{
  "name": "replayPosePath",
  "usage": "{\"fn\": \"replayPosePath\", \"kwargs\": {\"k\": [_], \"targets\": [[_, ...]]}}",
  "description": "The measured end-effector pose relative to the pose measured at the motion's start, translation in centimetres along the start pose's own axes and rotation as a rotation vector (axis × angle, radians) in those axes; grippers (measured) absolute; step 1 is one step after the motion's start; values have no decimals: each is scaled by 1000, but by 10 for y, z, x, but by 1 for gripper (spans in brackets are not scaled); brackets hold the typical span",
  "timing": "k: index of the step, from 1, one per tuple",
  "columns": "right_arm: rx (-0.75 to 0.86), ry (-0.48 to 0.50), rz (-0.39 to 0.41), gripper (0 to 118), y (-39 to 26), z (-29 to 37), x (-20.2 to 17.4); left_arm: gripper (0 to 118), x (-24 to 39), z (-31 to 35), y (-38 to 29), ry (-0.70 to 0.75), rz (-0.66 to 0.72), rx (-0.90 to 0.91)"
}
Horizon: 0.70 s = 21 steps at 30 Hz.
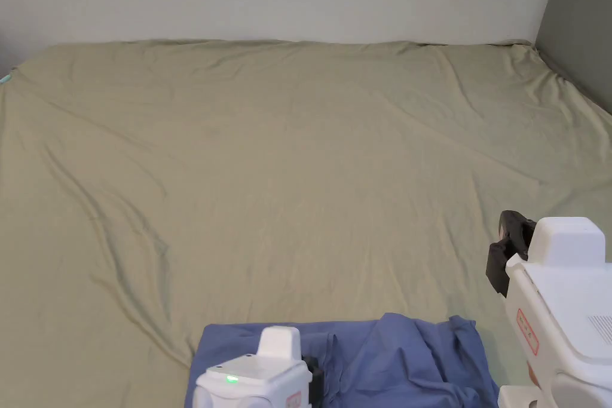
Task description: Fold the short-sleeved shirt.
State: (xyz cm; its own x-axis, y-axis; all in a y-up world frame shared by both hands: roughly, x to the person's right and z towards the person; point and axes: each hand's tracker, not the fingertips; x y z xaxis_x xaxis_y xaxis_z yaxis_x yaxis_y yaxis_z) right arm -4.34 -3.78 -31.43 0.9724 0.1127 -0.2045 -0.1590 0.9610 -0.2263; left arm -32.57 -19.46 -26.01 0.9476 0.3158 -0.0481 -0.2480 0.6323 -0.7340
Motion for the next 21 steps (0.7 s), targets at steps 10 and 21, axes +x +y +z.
{"fn": "replayPosePath", "kwargs": {"k": [10,21], "targets": [[11,34,-6,1,5,-1,-16,24,-139,85,49,-228,343,-7],[-22,63,7,1,-2,-7,-31,111,-226,57,9,-207,521,-124]]}}
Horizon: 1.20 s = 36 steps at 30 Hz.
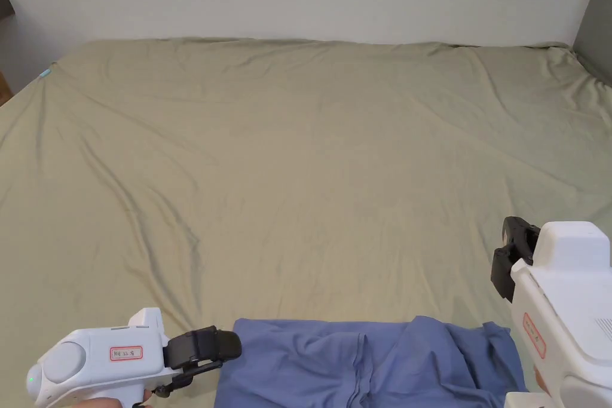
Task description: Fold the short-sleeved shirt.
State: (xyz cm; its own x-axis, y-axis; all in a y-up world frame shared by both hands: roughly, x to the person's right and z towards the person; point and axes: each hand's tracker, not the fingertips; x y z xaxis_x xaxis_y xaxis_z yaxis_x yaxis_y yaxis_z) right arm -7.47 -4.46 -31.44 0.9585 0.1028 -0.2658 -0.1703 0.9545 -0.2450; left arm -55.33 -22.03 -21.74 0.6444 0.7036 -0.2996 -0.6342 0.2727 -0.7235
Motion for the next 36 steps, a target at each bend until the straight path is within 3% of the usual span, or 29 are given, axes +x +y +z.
{"fn": "replayPosePath", "kwargs": {"k": [4,6,7,10,11,13,14,24,32,36], "targets": [[-17,-4,4,1,-3,-3,0,95,-26,-18,0,-74,32,-17],[-22,-8,9,1,-3,-4,0,92,-28,-29,1,-82,40,-35],[-24,-8,11,1,-4,-4,0,90,1,-32,-17,-84,39,-43],[-28,-15,15,1,-4,-4,2,65,14,-43,-19,-99,26,-51],[-28,-18,15,1,-4,-4,3,47,27,-39,-19,-12,3,-55],[-30,-20,14,1,-4,-4,4,15,38,-35,-24,30,-101,-33],[-30,-21,13,1,-4,-4,4,10,43,-34,-28,64,-134,-28],[-15,-7,13,1,2,-4,1,6,47,4,-12,87,-214,57],[1,9,1,1,4,-2,0,6,26,89,10,281,-204,164],[9,14,-2,1,6,0,1,6,51,97,2,338,-242,175]]}}
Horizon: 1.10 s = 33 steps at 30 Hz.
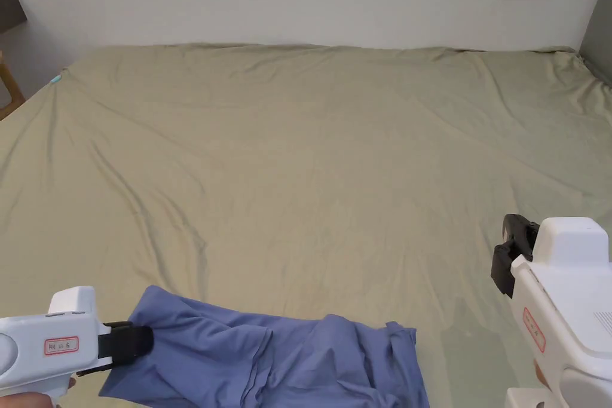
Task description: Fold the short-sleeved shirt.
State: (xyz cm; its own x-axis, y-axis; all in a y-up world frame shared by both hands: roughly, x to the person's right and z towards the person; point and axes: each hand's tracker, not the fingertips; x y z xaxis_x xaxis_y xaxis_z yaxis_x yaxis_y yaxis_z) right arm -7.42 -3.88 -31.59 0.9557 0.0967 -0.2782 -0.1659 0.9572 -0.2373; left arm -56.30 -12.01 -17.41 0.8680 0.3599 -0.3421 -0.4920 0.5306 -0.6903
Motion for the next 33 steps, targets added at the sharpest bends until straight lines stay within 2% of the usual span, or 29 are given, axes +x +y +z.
{"fn": "replayPosePath", "kwargs": {"k": [5,13,18,23,24,25,26,27,28,29,33], "targets": [[10,2,1,1,2,4,3,6,66,-4,1,-118,-96,18],[17,-22,-8,1,1,12,19,6,197,-46,0,-132,-348,-105],[10,-53,-24,1,-4,16,32,6,255,-83,-20,-232,-402,-204],[1,-76,-28,1,-9,18,41,8,292,-136,-48,-140,-509,-303],[-1,-78,-28,1,-9,18,43,14,295,-142,-53,-135,-511,-312],[-4,-81,-29,1,-10,18,43,30,297,-147,-54,-152,-491,-314],[-4,-84,-30,1,-10,19,44,66,299,-149,-56,-167,-484,-331],[-6,-86,-31,1,-11,19,45,89,300,-149,-59,-186,-475,-341],[-8,-87,-31,1,-11,19,46,106,300,-146,-59,-197,-464,-332],[-8,-88,-30,1,-11,19,46,115,300,-143,-59,-208,-454,-308],[-7,-92,-36,1,-11,20,47,112,291,-109,-48,-238,-449,-98]]}}
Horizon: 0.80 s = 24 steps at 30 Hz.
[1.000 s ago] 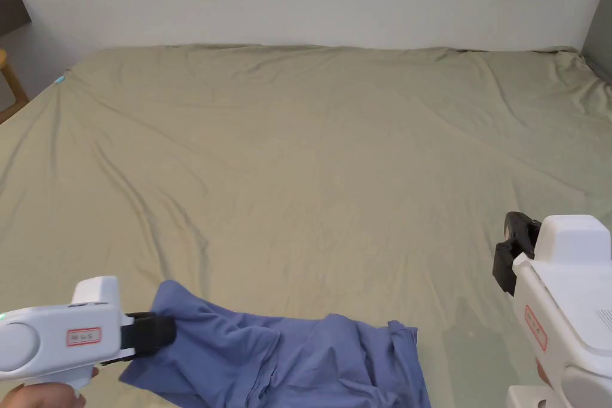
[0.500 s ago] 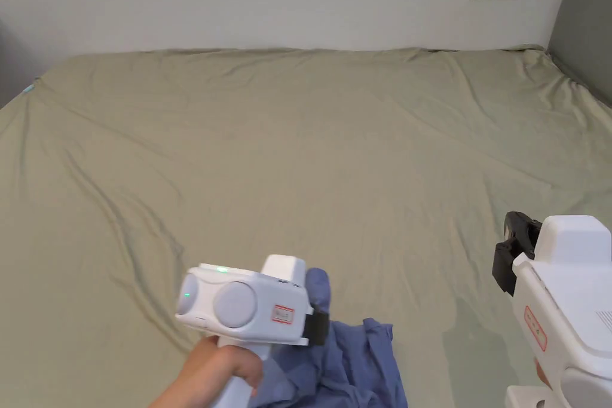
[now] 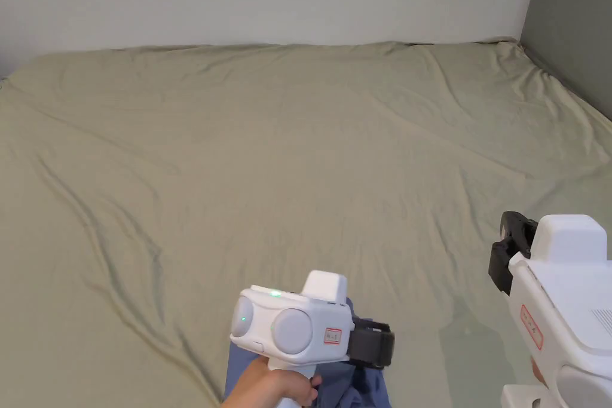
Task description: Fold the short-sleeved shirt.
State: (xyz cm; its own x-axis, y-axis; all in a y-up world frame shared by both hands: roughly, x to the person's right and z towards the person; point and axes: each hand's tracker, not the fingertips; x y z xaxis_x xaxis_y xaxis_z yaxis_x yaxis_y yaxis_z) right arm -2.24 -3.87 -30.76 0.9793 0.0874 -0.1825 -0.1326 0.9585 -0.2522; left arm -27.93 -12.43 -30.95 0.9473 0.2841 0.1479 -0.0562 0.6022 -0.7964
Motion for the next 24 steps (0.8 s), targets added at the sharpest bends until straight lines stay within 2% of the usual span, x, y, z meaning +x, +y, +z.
{"fn": "replayPosePath", "kwargs": {"k": [3,4,6,7,8,9,14,24], "targets": [[5,-1,-3,1,2,1,0,110,-6,34,-5,79,-27,218],[9,0,-4,1,2,2,-1,105,-10,44,-7,113,-32,285],[13,5,-3,1,4,3,-2,76,-17,59,-13,164,-26,375],[16,5,-2,1,5,3,-3,52,-21,62,-16,196,-23,399],[17,7,0,1,5,3,-4,17,-25,63,-19,225,-23,410],[19,10,2,1,5,3,-5,0,-29,61,-21,261,-16,401],[18,22,4,1,5,2,-9,0,-48,39,-38,224,45,311],[-6,1,3,1,-4,0,3,0,-5,-28,-63,113,-30,132]]}}
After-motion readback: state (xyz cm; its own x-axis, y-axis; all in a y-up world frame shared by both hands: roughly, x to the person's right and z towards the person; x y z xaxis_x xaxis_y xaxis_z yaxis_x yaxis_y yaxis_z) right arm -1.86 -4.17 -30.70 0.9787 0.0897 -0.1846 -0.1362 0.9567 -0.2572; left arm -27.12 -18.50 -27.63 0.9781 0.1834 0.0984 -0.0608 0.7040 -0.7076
